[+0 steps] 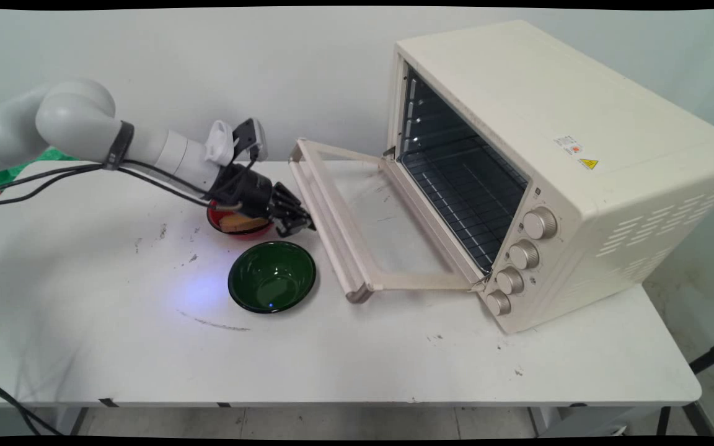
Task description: Close the oven
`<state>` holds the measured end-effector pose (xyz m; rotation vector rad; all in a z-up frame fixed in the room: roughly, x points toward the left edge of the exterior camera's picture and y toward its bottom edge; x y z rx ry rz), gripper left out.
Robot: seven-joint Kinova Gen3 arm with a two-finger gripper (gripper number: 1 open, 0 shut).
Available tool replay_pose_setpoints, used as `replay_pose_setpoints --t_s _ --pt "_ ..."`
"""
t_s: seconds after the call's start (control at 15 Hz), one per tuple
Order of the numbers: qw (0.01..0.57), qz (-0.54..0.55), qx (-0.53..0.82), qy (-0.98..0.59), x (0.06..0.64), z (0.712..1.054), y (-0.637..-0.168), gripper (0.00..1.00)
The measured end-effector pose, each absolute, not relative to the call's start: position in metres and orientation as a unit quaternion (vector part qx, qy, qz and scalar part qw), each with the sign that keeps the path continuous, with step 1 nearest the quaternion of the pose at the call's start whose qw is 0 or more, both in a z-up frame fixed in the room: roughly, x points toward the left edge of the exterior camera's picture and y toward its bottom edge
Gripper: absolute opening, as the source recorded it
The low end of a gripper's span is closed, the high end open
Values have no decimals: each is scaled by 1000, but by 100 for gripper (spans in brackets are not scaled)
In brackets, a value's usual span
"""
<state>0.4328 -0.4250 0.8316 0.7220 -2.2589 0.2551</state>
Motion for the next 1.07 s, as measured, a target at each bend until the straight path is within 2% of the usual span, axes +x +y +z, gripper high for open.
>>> replay_pose_setpoints --t_s 0.33,0.73,1.07 --pt "416 99 286 -857 429 856 -431 0" --pt "476 113 275 -827 417 917 -444 0" --pt "495 123 263 -819 420 956 -448 0"
